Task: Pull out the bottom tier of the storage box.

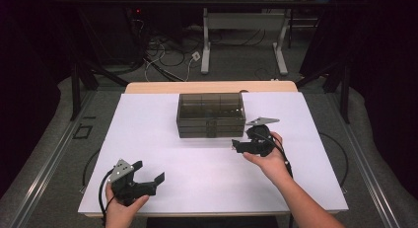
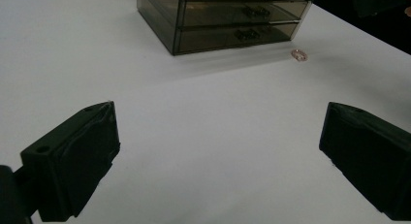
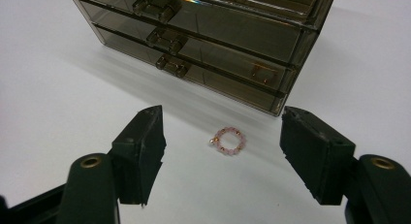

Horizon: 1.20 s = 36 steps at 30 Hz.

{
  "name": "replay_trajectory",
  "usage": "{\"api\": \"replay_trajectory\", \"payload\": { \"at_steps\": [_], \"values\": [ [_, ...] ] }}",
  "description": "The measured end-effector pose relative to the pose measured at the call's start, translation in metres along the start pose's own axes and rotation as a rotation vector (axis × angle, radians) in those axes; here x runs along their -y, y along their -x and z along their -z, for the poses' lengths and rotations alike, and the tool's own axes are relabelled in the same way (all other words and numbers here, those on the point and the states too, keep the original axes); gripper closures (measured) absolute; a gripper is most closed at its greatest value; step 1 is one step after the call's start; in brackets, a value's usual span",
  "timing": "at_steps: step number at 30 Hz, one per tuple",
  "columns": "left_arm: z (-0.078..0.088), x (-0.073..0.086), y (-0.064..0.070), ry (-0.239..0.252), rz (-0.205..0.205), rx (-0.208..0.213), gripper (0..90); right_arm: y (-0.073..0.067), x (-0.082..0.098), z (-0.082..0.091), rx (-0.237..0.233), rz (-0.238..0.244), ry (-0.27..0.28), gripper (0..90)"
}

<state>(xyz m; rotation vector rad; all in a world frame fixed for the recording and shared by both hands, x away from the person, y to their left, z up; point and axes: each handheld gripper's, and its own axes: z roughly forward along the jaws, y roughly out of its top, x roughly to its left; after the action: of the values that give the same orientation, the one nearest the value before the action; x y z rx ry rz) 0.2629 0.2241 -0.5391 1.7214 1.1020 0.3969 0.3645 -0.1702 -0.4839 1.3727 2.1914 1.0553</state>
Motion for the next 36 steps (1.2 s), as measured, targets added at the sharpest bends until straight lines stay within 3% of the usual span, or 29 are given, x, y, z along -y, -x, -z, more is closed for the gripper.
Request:
{"api": "replay_trajectory", "payload": {
  "at_steps": [16, 21, 25, 36],
  "values": [
    [0.0, 0.0, -0.001, -0.006, 0.002, 0.001, 1.0, 0.004, -0.004, -0.015, 0.021, -0.048, 0.0, 32.2],
    [0.0, 0.001, -0.002, -0.008, 0.004, 0.001, 1.0, 0.005, -0.003, -0.023, 0.025, -0.084, -0.014, 32.7],
    [0.0, 0.001, -0.002, -0.008, 0.005, 0.002, 1.0, 0.007, -0.002, -0.027, 0.008, -0.111, -0.015, 35.4],
    [0.0, 0.001, -0.003, -0.008, 0.009, 0.003, 1.0, 0.011, -0.001, -0.039, 0.017, -0.157, -0.035, 42.3]
  ]
}}
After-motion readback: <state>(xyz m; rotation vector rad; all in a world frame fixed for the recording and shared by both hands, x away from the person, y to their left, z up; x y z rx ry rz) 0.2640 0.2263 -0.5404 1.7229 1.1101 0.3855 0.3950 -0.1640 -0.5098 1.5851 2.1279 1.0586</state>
